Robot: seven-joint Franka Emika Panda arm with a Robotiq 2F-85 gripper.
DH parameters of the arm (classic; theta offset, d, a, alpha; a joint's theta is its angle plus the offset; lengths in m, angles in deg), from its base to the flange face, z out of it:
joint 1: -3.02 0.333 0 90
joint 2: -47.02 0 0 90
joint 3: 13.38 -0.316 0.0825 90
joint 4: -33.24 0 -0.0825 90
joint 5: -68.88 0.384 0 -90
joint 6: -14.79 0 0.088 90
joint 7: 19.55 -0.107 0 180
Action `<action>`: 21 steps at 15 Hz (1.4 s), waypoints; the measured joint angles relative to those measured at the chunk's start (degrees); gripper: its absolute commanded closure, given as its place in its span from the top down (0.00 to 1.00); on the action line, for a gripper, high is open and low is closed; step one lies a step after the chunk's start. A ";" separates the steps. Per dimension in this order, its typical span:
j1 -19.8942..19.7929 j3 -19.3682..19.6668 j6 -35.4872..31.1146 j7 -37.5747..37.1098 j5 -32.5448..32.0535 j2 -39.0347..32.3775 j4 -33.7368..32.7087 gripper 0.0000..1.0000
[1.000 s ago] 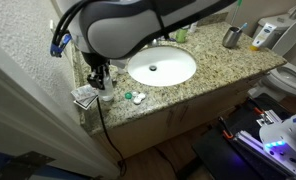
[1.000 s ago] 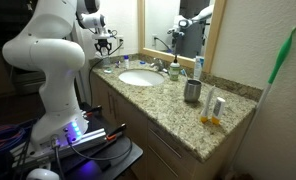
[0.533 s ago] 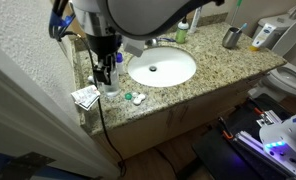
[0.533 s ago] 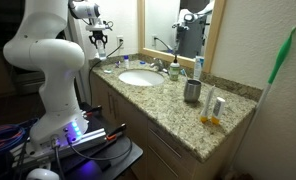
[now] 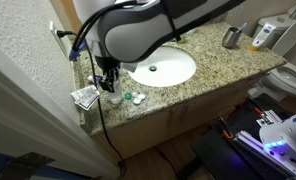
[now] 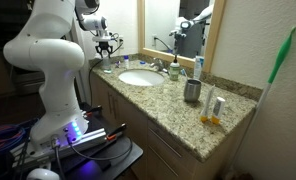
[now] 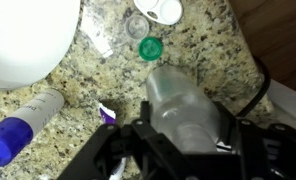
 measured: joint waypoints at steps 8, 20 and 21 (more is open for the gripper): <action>0.37 0.33 -1.68 -0.29 -0.03 -2.30 -2.55 0.98; 3.57 1.89 1.78 -8.44 -3.32 -0.01 -2.81 1.00; 4.14 2.42 2.16 -10.43 -4.05 0.36 -2.81 1.00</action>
